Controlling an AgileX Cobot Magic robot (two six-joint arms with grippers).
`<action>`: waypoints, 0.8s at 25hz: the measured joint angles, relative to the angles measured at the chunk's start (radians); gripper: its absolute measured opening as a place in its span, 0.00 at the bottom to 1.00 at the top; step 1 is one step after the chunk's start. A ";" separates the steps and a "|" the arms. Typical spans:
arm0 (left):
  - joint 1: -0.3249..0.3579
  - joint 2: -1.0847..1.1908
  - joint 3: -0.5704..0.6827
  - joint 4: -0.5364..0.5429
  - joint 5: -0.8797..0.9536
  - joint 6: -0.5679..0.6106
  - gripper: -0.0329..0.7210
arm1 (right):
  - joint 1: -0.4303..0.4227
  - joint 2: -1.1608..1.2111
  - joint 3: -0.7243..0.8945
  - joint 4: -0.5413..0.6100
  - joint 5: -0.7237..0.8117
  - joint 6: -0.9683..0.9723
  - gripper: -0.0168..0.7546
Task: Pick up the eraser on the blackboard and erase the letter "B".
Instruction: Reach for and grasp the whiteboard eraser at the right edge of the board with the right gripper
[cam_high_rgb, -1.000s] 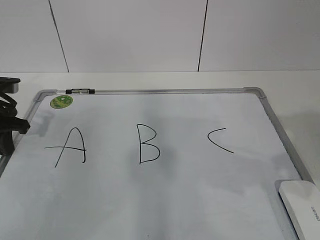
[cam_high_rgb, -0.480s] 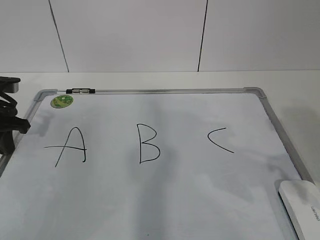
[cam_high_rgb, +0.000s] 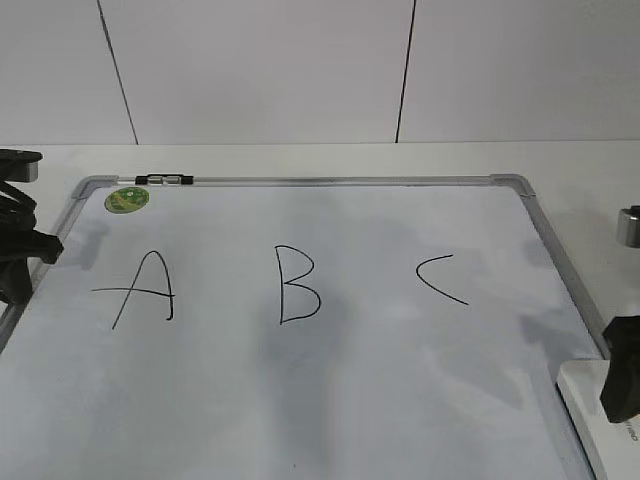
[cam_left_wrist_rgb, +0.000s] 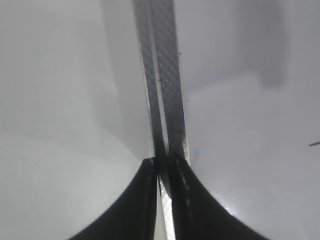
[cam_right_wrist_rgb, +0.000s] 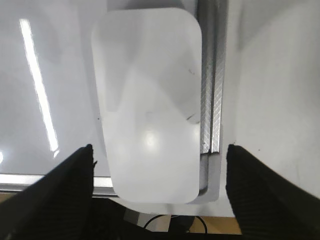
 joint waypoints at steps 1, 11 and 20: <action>0.000 0.000 0.000 0.000 0.000 0.000 0.11 | 0.000 0.014 0.000 -0.005 -0.013 -0.002 0.85; 0.000 0.000 0.000 0.000 -0.004 0.000 0.11 | 0.000 0.106 -0.002 -0.018 -0.066 -0.011 0.85; 0.000 0.000 -0.001 0.000 0.000 0.000 0.10 | 0.005 0.117 -0.002 -0.018 -0.082 -0.019 0.85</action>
